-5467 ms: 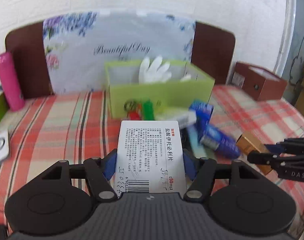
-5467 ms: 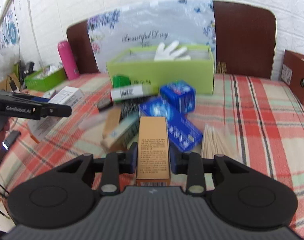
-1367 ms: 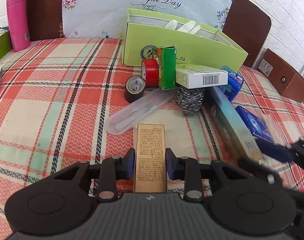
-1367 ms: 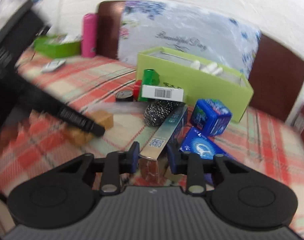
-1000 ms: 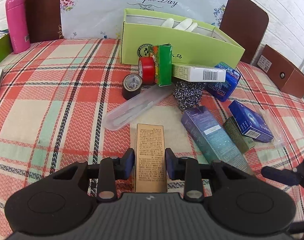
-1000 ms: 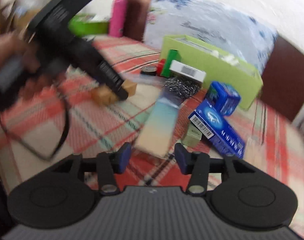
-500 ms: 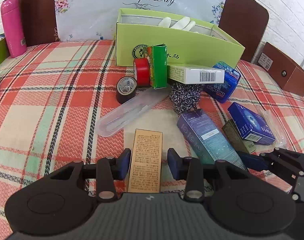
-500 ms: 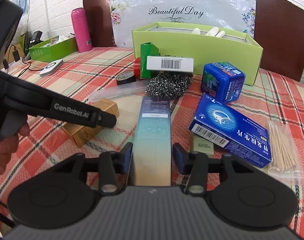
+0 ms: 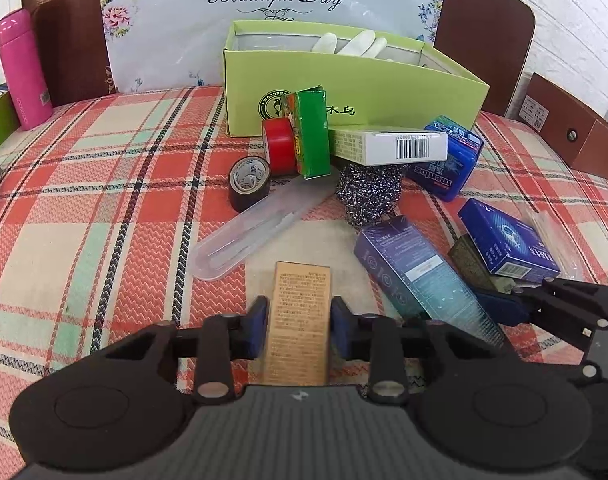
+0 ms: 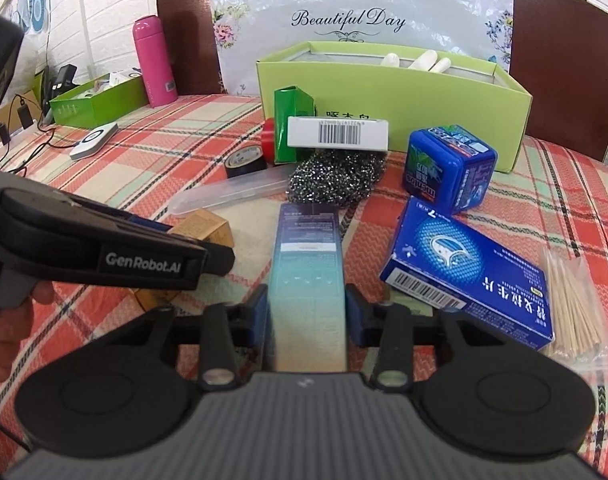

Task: Organize objects
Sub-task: 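Lift the tan box with the left gripper while the right gripper lifts the teal box, then lower both boxes into the lime-green box and open both grippers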

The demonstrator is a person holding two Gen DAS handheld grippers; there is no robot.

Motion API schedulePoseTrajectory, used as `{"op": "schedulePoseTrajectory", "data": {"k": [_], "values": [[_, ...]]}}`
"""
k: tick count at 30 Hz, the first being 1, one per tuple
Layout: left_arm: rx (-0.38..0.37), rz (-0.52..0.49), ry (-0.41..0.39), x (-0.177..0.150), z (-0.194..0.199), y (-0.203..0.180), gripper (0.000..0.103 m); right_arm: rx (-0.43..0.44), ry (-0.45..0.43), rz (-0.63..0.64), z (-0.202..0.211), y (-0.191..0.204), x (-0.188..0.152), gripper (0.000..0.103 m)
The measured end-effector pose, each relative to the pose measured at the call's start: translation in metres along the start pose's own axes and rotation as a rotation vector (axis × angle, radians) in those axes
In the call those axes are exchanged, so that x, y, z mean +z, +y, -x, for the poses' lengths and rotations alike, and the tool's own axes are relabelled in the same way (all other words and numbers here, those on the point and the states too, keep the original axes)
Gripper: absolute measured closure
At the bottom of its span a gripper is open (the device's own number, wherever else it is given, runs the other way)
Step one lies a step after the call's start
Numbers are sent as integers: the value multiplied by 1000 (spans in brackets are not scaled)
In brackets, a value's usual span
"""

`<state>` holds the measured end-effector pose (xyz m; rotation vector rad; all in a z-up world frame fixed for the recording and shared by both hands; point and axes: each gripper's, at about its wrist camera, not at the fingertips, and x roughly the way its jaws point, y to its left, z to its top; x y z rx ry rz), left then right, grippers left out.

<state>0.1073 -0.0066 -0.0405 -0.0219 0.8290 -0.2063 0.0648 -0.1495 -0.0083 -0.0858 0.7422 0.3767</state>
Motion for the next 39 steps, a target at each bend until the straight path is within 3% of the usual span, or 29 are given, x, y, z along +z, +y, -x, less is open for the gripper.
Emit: {"op": "schedulePoseTrajectory", "data": {"k": [6,12,21,25,30,39], "values": [[-60,-8,-30,1,18,-1,71,98,19,-82,25,-12,-2,65],[-139,-26,-142,24,51,-6,71,138,-59,-97,68,-26,8,65],[-208,-59,-344,108,77,-23,71,30,-243,-96,91,-67,76,65],[-201,-52,-365,156,59,-33,71,-34,-306,-97,80,-88,115,65],[-218,-8,-323,206,10,-40,71,-115,-349,-139,39,-121,162,65],[-168,5,-242,232,-76,-36,71,-213,-308,-108,-58,-144,181,65]]}}
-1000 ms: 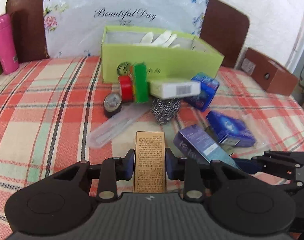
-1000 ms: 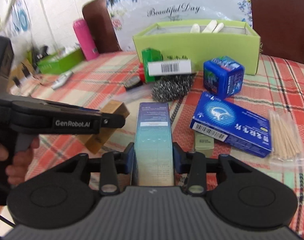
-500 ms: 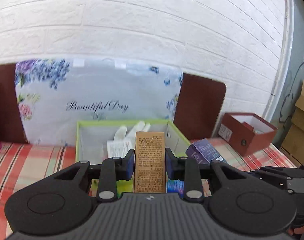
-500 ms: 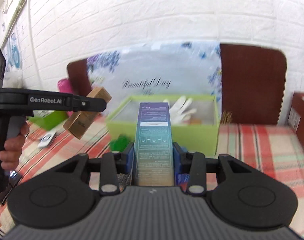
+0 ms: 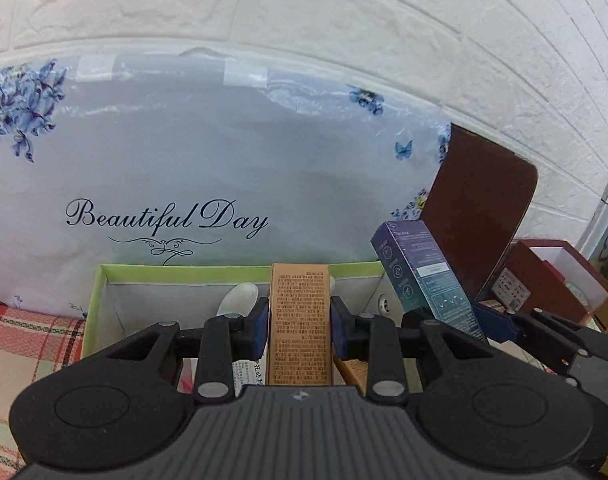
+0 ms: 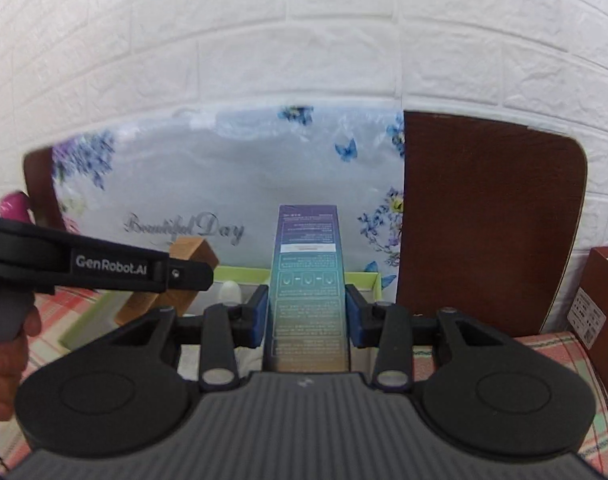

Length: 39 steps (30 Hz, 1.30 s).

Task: Organize objects
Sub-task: 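Lower both boxes into the lime-green box and open both grippers, then grasp the yellow medicine box with the left gripper while the right gripper grasps the blue medicine box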

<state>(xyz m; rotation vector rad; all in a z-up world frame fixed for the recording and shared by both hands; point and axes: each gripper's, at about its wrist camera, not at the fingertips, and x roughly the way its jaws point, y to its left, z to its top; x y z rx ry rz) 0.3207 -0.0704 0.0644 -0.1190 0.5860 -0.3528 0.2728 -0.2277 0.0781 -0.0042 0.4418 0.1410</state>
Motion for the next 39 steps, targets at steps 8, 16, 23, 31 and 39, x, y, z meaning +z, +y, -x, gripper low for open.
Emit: {"op": "schedulePoseTrajectory", "data": {"k": [8,16,23,31,39], "values": [[73,-2,-20,-13,-13,16,18,-32,26,106,-20,6,-23,30],[82,-46,-57,-7,33,-9,18,-20,-57,87,36,3,-6,0],[183,-109,-98,-22,107,-37,14,17,-82,41,104,0,-6,0],[222,-76,-89,-69,156,-47,10,46,-79,-12,165,6,-41,0],[246,-30,-26,-112,168,-41,10,59,-4,-58,188,10,-82,0]]}}
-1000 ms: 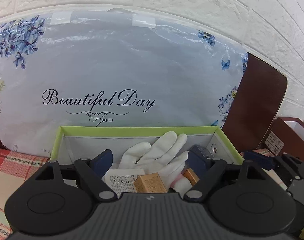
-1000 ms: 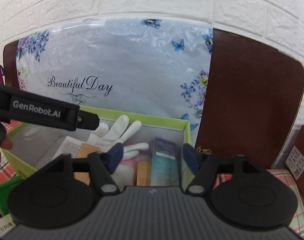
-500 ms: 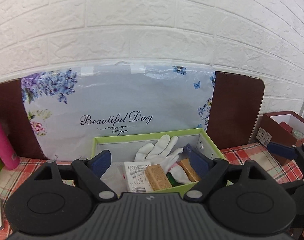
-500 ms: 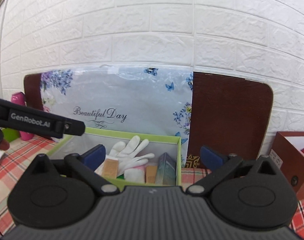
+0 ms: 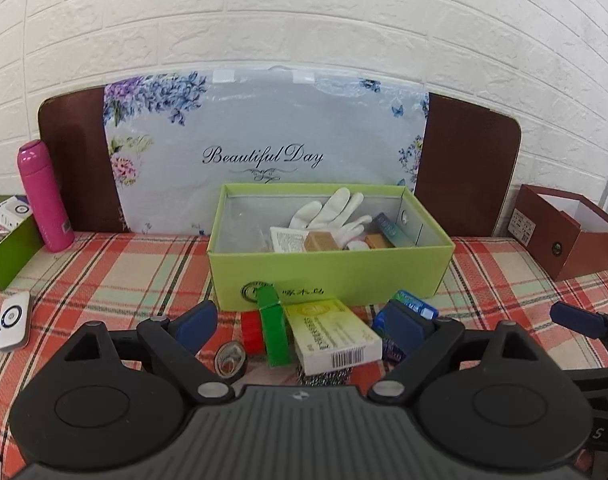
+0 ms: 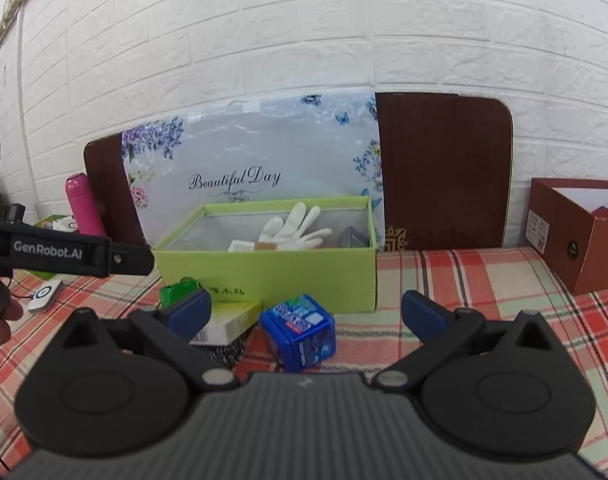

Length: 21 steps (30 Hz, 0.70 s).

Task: Organize objects
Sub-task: 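Grasp the yellow medicine box with the left gripper while the right gripper grasps the blue medicine box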

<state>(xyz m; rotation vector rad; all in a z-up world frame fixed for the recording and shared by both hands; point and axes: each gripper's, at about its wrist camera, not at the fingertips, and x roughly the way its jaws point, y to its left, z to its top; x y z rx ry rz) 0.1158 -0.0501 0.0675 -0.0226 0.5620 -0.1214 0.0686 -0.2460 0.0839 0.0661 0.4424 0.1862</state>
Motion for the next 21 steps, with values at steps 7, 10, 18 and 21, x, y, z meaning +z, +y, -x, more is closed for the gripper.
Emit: {"op": "schedulePoseTrajectory", "data": {"k": [7,10,18,21], "values": [[13,35,74,-29,-3,16,10,1,45,11,8,0,-26,0],[21,52,110,-41,-6,25,10,23,57,21,9,0,-36,0],[-9,121,159,-67,-7,48,10,96,148,180,-4,20,-69,0],[-22,120,163,-69,-6,49,10,92,131,310,-14,30,-68,0]]}}
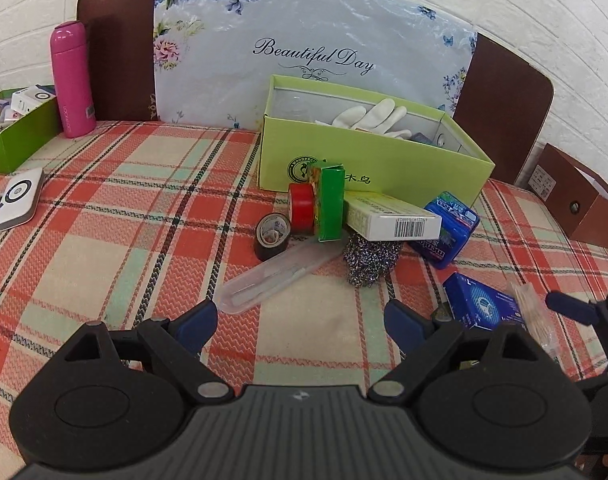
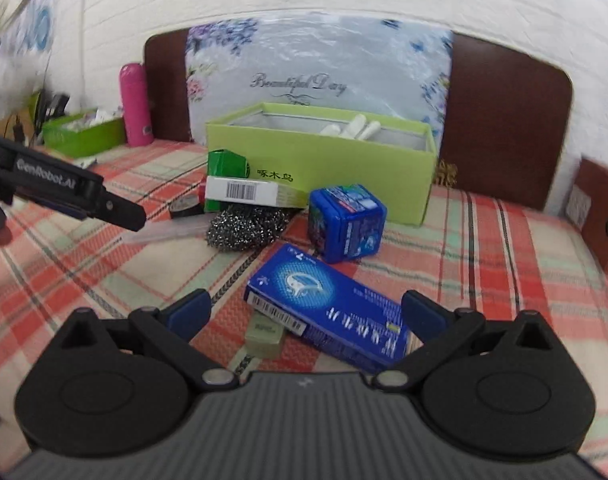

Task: Organize objects
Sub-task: 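Grasp the yellow medicine box with the left gripper while the right gripper grasps the blue medicine box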

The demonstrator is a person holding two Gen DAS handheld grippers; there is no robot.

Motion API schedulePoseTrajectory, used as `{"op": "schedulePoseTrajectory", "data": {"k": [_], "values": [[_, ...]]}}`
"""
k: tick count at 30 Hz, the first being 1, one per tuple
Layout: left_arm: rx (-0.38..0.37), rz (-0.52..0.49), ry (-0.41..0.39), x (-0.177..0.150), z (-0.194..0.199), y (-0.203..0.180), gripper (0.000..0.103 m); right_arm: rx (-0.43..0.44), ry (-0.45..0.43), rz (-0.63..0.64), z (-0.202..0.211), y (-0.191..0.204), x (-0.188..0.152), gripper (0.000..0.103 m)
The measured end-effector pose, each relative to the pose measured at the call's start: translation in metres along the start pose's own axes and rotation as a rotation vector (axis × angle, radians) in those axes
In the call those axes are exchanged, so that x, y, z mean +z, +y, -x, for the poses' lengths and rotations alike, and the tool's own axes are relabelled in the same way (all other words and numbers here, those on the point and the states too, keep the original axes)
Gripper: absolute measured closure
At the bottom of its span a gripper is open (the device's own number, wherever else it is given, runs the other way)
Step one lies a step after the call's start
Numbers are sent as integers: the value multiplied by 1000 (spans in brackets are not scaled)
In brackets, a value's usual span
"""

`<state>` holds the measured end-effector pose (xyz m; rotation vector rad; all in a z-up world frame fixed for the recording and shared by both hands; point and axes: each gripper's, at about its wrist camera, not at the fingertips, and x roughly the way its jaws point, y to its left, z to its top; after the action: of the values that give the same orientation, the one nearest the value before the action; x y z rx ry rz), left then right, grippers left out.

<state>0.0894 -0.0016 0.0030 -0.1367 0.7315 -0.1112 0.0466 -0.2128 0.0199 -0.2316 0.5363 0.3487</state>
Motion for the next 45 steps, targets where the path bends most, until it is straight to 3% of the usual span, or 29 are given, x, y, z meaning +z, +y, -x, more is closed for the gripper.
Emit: {"op": "schedulePoseTrajectory", "data": {"k": [2,5,7,10,12,19,20,21,26,29,33,37,41,45], "values": [[-27,-5,-13,1,3,-2,10,39,10,45,-10,-4,4,0],[-71,-23,-39,9,5,-12,10,182,55,66,-26,-16,6,0],[-86,-38,-60,18,1,-23,10,233,58,79,-36,-22,6,0],[-95,-57,-76,34,-14,-42,10,268,86,41,-54,-35,6,0],[-96,-71,-76,45,-31,-54,10,277,150,-15,-65,-45,2,0],[-73,-90,-41,56,-72,-69,10,264,117,-47,-21,-25,-24,0],[-78,-95,-39,55,-75,-69,12,278,110,-51,-14,-21,-27,0],[-88,-97,-32,54,-77,-67,27,297,104,-55,-8,-17,-29,0],[-144,-99,-31,46,-55,-50,30,402,162,-56,-2,-2,-34,0],[-194,-131,-48,34,-22,-33,31,412,154,-34,4,3,-36,0],[-211,-194,-9,8,10,-7,33,440,158,-45,11,-4,-37,0],[-164,-184,59,-17,9,13,28,418,202,11,16,-7,-44,0],[-164,-114,70,-15,-5,15,27,333,210,39,22,6,-46,1],[-243,-119,38,-6,-15,-4,21,259,197,6,31,23,-49,34]]}}
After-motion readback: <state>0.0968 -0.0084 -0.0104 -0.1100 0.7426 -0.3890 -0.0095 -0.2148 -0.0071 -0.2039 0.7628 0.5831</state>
